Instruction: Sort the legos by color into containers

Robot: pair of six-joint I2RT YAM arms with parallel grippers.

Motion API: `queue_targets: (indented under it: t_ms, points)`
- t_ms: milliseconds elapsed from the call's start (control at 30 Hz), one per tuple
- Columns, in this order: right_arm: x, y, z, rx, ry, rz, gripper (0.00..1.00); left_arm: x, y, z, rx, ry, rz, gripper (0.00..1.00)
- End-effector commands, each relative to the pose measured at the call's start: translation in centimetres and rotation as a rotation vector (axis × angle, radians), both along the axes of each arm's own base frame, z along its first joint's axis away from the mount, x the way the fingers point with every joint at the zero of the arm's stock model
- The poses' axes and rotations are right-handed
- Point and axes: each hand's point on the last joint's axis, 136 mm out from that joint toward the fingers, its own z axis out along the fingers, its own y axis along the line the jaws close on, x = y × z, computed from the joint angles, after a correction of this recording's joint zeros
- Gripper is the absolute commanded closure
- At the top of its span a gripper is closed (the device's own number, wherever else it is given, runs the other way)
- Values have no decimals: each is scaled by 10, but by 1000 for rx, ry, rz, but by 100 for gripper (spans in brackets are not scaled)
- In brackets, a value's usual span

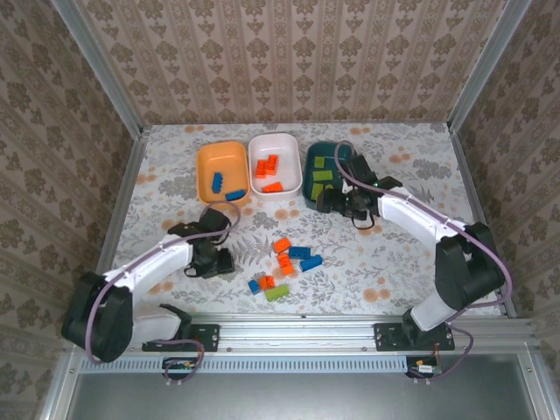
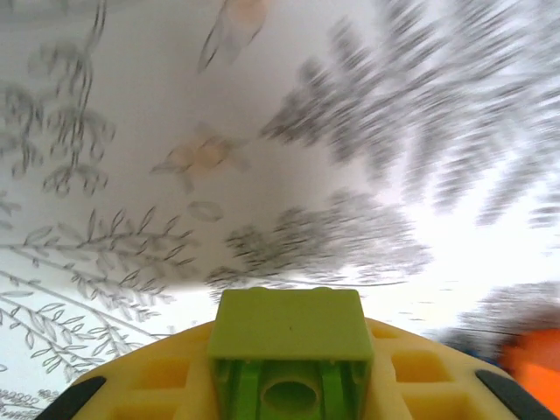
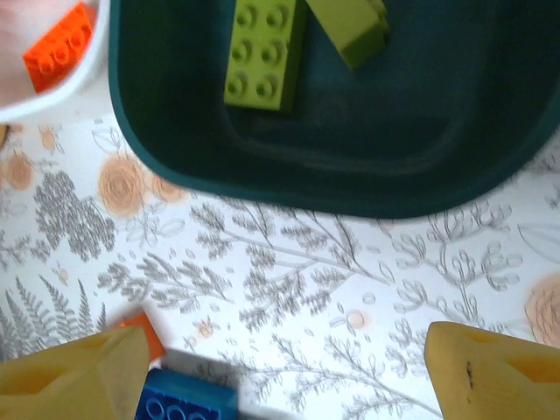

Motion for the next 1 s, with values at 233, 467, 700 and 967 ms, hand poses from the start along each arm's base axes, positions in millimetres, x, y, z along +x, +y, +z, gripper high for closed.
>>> queue_targets:
  t_ms: [233,467,700,967]
  points:
    - [-49,-3,-28,73,66,-9,16,99,-27,141,-208,-359,-71,65]
    - [-66,-4,-23,58,55,11,16,155,-47,156,-251,-361,-107,64]
    - [-87,-13,-29,48,68,-11,17,211,-123,168,-371,-358,-228,64]
    - [-107,-23,-36,58,82,-47,17,249,-250,162,-659,-286,-380,64]
